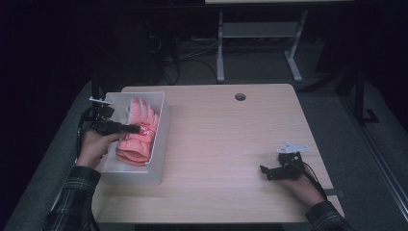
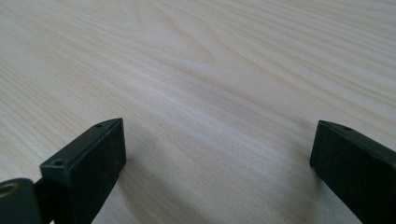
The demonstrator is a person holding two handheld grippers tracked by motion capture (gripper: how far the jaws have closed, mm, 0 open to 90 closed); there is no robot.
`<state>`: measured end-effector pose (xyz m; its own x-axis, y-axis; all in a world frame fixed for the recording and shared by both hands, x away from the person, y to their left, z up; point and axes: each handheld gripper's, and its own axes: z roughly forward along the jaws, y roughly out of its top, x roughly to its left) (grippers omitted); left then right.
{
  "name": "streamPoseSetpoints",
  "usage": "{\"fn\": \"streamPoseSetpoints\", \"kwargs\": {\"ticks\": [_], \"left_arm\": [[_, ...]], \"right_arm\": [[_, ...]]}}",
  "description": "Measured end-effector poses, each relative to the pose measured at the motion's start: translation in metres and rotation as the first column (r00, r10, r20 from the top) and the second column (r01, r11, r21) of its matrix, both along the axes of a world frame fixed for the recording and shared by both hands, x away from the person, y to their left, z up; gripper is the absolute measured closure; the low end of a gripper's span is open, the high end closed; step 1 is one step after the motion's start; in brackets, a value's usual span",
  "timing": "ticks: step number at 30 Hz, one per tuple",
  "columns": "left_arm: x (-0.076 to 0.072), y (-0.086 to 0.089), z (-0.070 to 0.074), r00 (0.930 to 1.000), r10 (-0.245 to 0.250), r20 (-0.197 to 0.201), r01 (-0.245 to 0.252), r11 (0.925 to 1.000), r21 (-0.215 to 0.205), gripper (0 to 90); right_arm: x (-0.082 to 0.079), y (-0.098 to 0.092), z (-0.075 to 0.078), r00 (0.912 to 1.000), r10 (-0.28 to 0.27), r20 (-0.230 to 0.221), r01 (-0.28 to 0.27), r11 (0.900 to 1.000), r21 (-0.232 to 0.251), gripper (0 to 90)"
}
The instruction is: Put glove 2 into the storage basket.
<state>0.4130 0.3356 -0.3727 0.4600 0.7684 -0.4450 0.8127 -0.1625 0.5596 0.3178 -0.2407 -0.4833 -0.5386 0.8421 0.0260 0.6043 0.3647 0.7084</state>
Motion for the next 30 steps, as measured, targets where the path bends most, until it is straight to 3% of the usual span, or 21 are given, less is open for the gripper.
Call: {"fn": "streamPoseSetpoints", "kwargs": {"ticks": [4,12,17,19,22,26,30], "left_arm": [[0.006,-0.01,-0.015,0.9993,-0.017,-0.032,0.017,0.9998,0.013,62.5],[0.011,-0.009,-0.033,0.9976,-0.017,-0.067,0.016,0.9998,-0.011,61.1],[0.013,-0.011,-0.039,0.9965,-0.025,-0.08,0.026,0.9996,0.012,58.1],[0.013,-0.011,-0.039,0.9968,-0.024,-0.076,0.025,0.9995,0.018,53.2],[0.012,-0.009,-0.036,0.9977,-0.019,-0.065,0.021,0.9993,0.031,37.6],[0.012,-0.01,-0.022,0.9999,-0.003,-0.011,0.005,0.9954,0.096,18.0],[0.011,-0.007,-0.005,0.9994,0.005,0.035,-0.01,0.993,0.118,13.8]], "right_arm": [[0.0,0.0,0.0,1.0,0.0,0.0,0.0,1.0,0.0,3.0],[0.0,0.0,0.0,1.0,0.001,0.0,-0.001,1.0,-0.001,2.9],[0.0,0.0,0.0,1.0,-0.004,-0.004,0.004,1.0,0.0,2.7],[0.0,0.0,0.0,1.0,-0.004,-0.004,0.004,1.0,0.0,2.7],[0.0,0.0,0.0,1.0,-0.003,-0.003,0.003,1.0,0.0,2.7],[0.0,0.0,0.0,1.0,-0.004,-0.004,0.004,1.0,0.0,2.7],[0.0,0.0,0.0,1.0,-0.004,-0.004,0.004,1.0,0.0,2.7]]}}
